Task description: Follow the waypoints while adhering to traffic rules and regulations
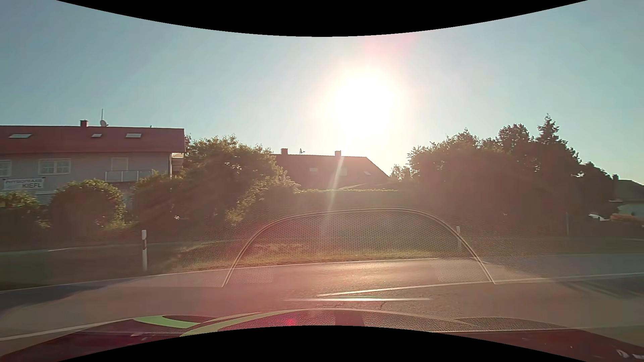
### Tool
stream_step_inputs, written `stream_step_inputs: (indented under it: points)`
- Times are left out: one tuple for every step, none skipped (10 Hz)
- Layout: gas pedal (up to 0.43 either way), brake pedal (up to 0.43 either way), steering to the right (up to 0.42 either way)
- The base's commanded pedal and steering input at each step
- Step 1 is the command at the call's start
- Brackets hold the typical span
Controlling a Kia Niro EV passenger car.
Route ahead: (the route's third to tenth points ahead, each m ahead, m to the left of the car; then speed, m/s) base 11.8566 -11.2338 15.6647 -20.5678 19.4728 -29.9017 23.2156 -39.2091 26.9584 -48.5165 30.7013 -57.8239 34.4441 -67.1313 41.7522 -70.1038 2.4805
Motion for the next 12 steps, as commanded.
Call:
stream_step_inputs:
  points:
    - [0.421, 0.0, 0.684]
    - [0.378, 0.0, 0.682]
    - [0.378, 0.0, 0.678]
    - [0.378, 0.0, 0.668]
    - [0.378, 0.0, 0.658]
    - [0.37, 0.0, 0.647]
    - [0.37, 0.0, 0.633]
    - [0.37, 0.0, 0.62]
    - [0.37, 0.0, 0.605]
    - [0.37, 0.0, 0.584]
    - [0.37, 0.0, 0.561]
    - [0.37, 0.0, 0.534]
